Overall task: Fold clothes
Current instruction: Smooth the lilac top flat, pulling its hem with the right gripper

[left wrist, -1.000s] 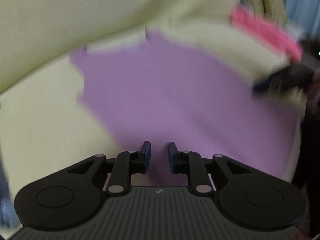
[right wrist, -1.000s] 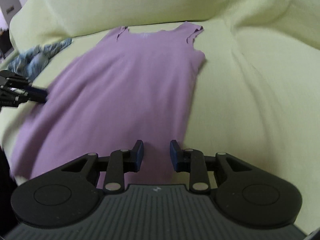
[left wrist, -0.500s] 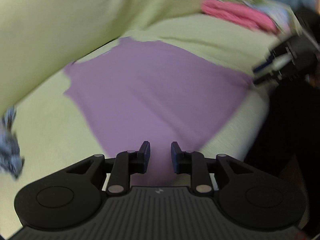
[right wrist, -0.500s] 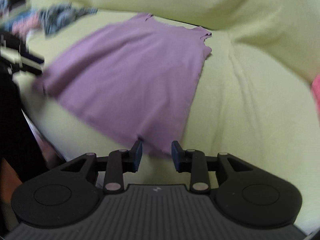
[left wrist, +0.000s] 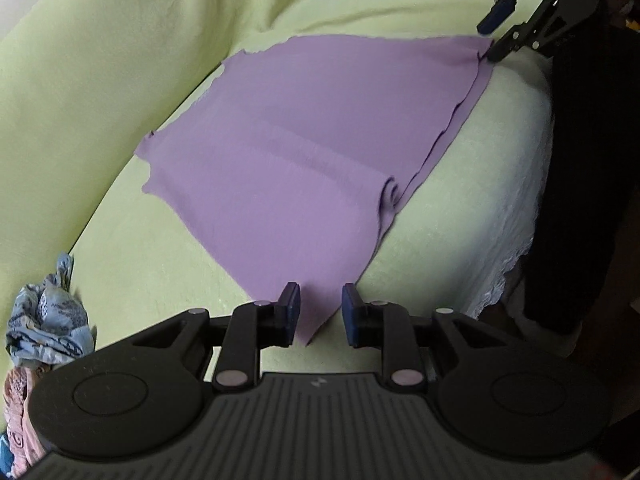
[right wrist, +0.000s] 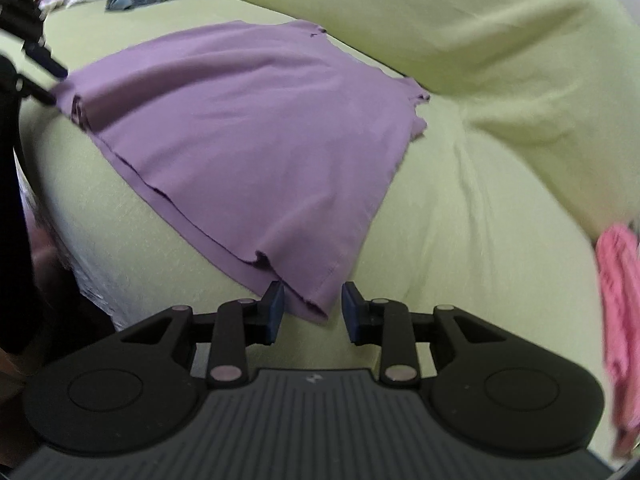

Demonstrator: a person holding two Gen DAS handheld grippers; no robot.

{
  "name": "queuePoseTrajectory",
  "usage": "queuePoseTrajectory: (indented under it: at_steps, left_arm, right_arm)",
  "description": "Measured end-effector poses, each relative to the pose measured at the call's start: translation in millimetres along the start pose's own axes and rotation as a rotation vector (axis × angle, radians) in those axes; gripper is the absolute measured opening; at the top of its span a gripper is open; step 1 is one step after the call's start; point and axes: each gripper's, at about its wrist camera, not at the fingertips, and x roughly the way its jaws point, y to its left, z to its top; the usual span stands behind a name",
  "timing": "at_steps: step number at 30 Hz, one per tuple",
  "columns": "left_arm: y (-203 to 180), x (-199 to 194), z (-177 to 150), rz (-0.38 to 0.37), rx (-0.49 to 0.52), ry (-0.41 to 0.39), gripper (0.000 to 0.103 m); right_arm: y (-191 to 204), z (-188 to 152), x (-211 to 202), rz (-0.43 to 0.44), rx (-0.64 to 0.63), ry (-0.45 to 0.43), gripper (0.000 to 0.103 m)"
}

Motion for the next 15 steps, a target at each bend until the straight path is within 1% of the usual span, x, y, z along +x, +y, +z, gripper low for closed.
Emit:
queuePoseTrajectory:
  at_steps: [3, 4, 5, 6, 7, 9, 11, 12, 13, 14, 15]
  left_arm:
    - [-1, 5, 1, -0.008, 0.009, 0.004, 0.029]
    - [-1, 7, 1, -0.006, 0.01, 0.009, 0.029]
    - [-1, 8, 0, -0.003, 0.013, 0.015, 0.03]
    - [-1, 9, -2, 0.008, 0.017, 0.021, 0.033]
    - [-1, 9, -3, 0.02, 0.023, 0.027, 0.033]
    - [3, 9, -6, 0.03, 0.004, 0.032, 0.033]
    - [8, 9, -8, 0.034, -0.027, 0.032, 0.032]
    - [9, 10, -9, 0.028, -0.032, 0.031, 0.027]
    - [10, 11, -9, 0.021, -0.036, 0.031, 0.017]
    - [11, 11, -10, 0.015, -0.04, 0.031, 0.011]
    - [12, 11, -11, 0.009, -0.039, 0.034, 0.003]
  right_arm:
    - [6, 0, 4, -0.018, -0.063, -0.01, 0.024]
    - [5, 1, 4, -0.019, -0.057, -0.013, 0.024]
    - [4, 1, 4, -0.024, -0.046, -0.013, 0.021]
    - [2, 1, 4, -0.029, -0.034, -0.013, 0.017]
    - [1, 0, 4, -0.043, -0.029, -0.009, 0.005]
    - [-2, -2, 3, -0.066, -0.021, -0.009, 0.004]
    - [-4, -3, 2, -0.071, -0.012, -0.016, 0.004]
    - [-4, -4, 2, -0.076, -0.015, -0.018, 0.003]
    - [-3, -4, 2, -0.082, -0.018, -0.02, 0.003]
    - [-3, -4, 1, -0.086, -0.024, -0.017, 0.003]
    - [-3, -5, 1, -0.1, -0.036, -0.014, 0.003]
